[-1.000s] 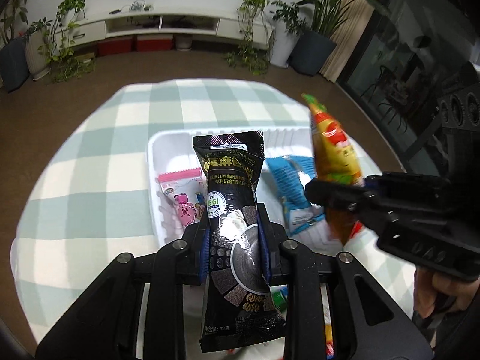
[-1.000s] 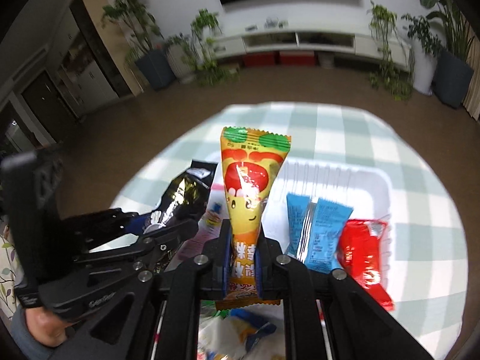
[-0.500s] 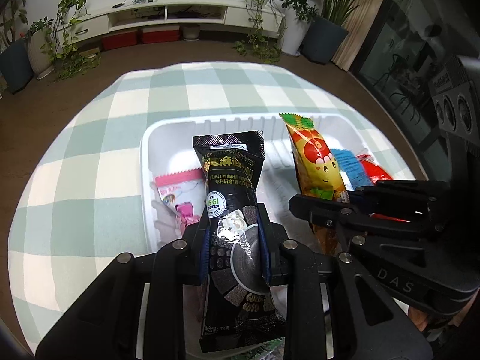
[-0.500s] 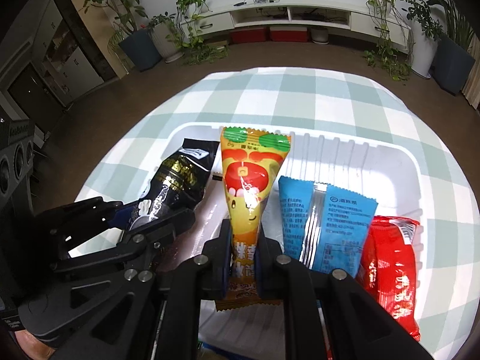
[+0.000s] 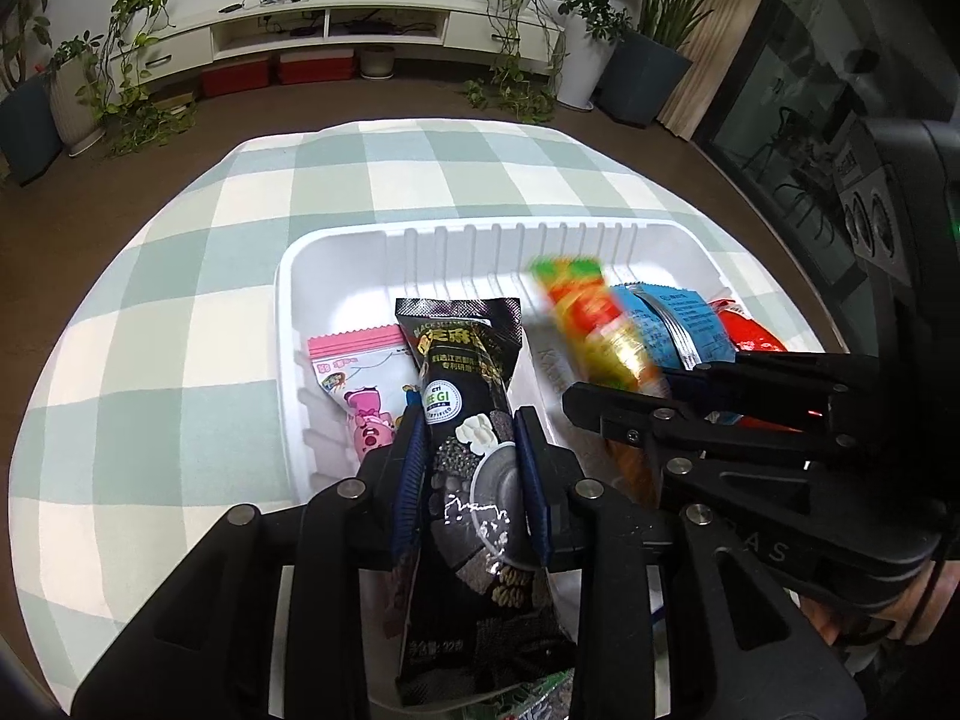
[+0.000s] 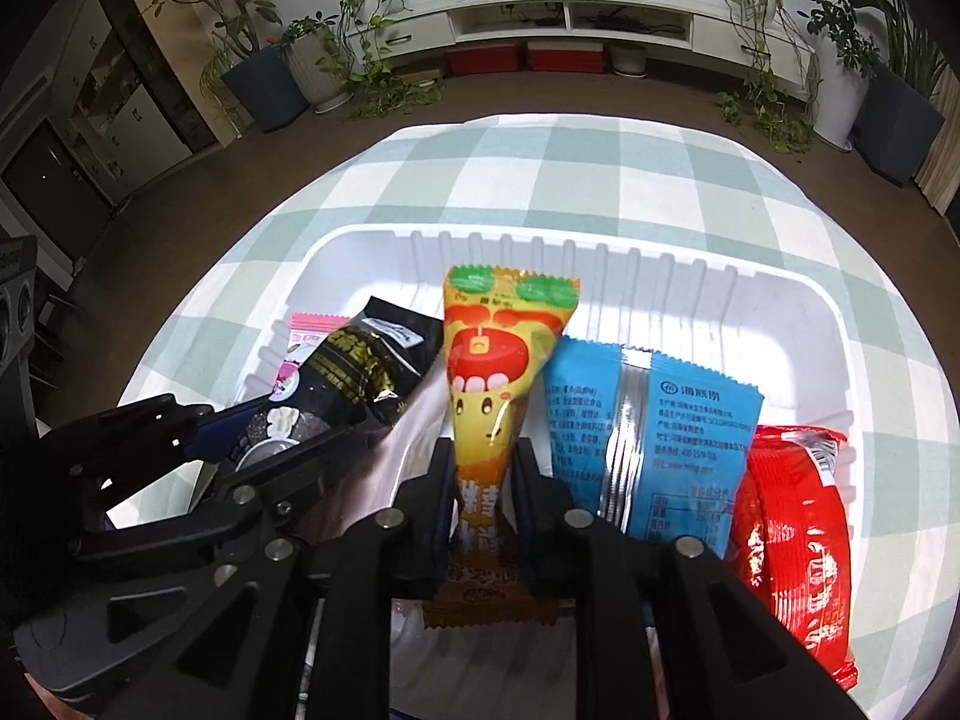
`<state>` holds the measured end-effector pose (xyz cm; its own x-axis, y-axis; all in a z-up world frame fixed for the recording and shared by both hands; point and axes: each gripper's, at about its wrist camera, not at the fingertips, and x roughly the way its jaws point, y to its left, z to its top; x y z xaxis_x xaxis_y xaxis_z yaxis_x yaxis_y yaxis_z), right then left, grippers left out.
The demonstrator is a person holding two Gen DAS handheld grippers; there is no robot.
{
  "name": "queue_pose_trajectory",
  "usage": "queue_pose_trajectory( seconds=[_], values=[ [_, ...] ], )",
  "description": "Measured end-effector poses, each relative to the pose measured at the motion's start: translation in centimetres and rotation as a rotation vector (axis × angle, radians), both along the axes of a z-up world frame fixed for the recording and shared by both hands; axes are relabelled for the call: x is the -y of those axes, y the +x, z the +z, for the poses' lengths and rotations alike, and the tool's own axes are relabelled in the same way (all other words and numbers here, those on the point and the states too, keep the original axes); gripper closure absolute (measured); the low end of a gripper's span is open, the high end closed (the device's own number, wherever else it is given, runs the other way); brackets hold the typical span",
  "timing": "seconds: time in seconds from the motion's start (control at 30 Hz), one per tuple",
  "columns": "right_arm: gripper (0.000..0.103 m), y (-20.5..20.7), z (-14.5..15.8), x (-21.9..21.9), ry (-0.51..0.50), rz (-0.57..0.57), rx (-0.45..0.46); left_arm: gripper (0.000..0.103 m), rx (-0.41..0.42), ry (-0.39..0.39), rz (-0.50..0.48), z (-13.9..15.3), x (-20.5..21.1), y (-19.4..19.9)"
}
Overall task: Organize snacks
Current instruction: 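Lower the black packet and orange candy into the tray, open both grippers, then grasp the long white-red wrapper with the left gripper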
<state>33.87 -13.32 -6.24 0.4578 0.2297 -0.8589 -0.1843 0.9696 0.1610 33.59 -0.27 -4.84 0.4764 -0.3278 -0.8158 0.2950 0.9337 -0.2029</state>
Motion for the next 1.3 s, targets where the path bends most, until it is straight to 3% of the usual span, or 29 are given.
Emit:
queue_pose_trajectory(
  seconds=[0.07,0.23,0.43,0.6,0.7,0.93,1.03,1.17,1.3],
  values=[
    [0.072,0.0,0.1,0.0,-0.013,-0.002,0.005,0.071,0.008,-0.013,0.004,0.4,-0.3,-0.4],
    [0.065,-0.8,1.0,-0.2,-0.037,0.003,0.036,0.048,0.056,-0.030,0.024,2.4,-1.3,-1.5],
    [0.046,-2.1,2.9,-0.2,-0.064,-0.003,0.083,0.034,0.095,-0.043,0.025,4.5,-2.2,-3.5],
    [0.029,-3.6,4.6,0.7,-0.034,-0.029,0.117,0.019,0.124,-0.055,0.024,5.8,-3.2,-6.0],
    [0.024,-5.3,5.4,1.8,0.021,-0.045,0.133,0.008,0.129,-0.065,0.001,6.2,-3.4,-7.9],
    [0.021,-12.1,5.6,4.8,0.162,-0.084,0.174,0.006,0.113,-0.038,-0.088,4.6,-2.8,-13.2],
    [0.021,-16.3,4.5,6.2,0.219,-0.112,0.182,0.006,0.108,0.071,-0.198,2.9,-1.0,-15.6],
    [0.021,-20.9,2.4,7.6,0.272,-0.162,0.177,0.007,0.094,0.149,-0.301,0.9,0.8,-17.2],
    [0.021,-24.2,0.1,8.4,0.295,-0.207,0.156,0.019,0.087,0.191,-0.324,0.3,1.7,-17.2]
  ],
)
